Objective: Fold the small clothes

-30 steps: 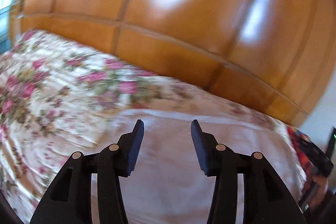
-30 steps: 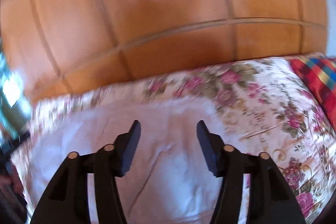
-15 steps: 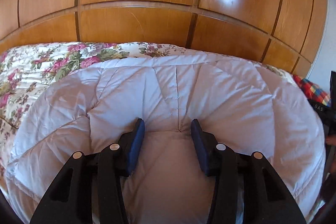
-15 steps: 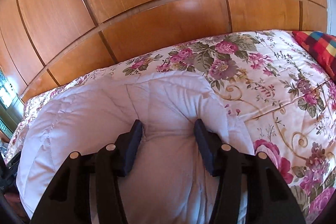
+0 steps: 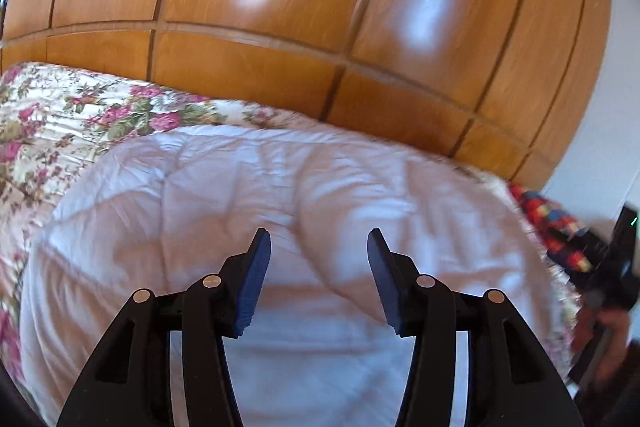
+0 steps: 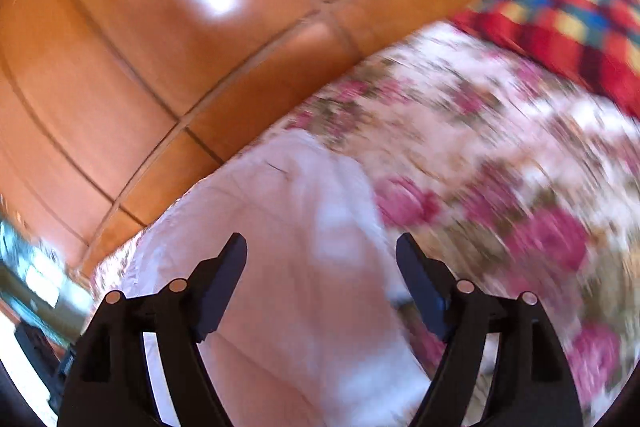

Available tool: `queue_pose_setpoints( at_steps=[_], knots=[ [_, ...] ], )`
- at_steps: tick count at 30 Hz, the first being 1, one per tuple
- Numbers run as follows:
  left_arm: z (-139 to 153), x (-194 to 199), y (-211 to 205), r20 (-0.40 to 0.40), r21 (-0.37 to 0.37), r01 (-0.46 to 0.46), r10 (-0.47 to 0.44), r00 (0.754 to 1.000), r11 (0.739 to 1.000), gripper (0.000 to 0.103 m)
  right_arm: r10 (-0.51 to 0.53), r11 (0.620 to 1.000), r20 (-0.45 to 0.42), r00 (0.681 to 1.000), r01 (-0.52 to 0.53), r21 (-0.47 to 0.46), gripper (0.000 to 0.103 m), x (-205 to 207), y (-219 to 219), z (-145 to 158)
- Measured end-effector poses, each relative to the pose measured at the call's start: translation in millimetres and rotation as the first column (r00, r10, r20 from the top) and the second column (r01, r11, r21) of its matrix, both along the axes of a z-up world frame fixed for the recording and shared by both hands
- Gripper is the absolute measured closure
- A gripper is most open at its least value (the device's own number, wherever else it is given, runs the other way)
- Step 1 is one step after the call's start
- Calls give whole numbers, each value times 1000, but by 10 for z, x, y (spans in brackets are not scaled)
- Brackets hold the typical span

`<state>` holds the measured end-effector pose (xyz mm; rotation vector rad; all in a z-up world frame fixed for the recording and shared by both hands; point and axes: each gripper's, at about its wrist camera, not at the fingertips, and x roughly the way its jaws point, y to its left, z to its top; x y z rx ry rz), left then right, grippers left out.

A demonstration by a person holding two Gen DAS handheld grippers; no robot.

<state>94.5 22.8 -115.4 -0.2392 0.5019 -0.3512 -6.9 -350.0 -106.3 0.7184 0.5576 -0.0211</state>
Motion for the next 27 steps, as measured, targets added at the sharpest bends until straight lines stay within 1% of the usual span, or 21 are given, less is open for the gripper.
queue_pose_setpoints(
  at_steps=[2,5,6,7,8,9,10,11,13,14,15,18,19,21,25,27],
  knots=[
    [49,-148,-91,19,-15,33,-32,999,999,54,-17,998,-23,1000,19,52,23,-207,-86,-103],
    [95,-358,-230,53,2,58,-58,997,998,55,-1,996,-39,999,4,89,21,-403,-122,-201],
    [97,-409,-266,55,5,64,-65,996,998,60,14,993,-40,999,-9,121,21,-478,-116,-259],
    [97,-453,-306,51,5,82,-82,995,997,71,28,987,-39,999,-21,157,21,-523,-112,-310],
    [89,-496,-357,48,4,108,-108,993,994,76,43,978,-36,998,-35,207,20,-557,-104,-380],
    [81,-526,-394,50,9,117,-117,992,993,77,55,967,-36,998,-44,249,20,-577,-89,-455],
    [70,-559,-437,51,14,126,-127,991,992,82,66,958,-33,997,-54,283,19,-580,-68,-518],
    [51,-589,-486,53,20,139,-140,989,990,82,68,955,-30,997,-56,291,19,-568,-55,-544],
    [5,-623,-572,50,37,158,-159,986,987,84,68,961,-18,998,-60,269,19,-548,-22,-541],
    [-32,-638,-623,47,49,169,-171,984,984,92,80,963,-4,997,-76,260,19,-535,6,-532],
    [-63,-650,-661,42,59,177,-179,983,983,93,93,961,4,996,-91,261,19,-511,33,-534],
    [-197,-663,-742,13,81,184,-186,982,980,94,103,952,26,994,-106,289,19,-464,93,-544],
    [-253,-645,-755,2,85,185,-186,983,979,97,103,951,32,994,-108,291,19,-443,108,-544],
    [-331,-598,-752,-23,90,183,-181,983,979,97,105,951,49,993,-114,288,19,-387,152,-535],
    [-494,-520,-747,-76,76,180,-174,982,981,97,86,954,61,994,-100,282,19,-243,197,-539],
    [-552,-505,-736,-89,61,181,-175,981,982,97,74,954,66,995,-90,285,19,-180,193,-551]
  ],
)
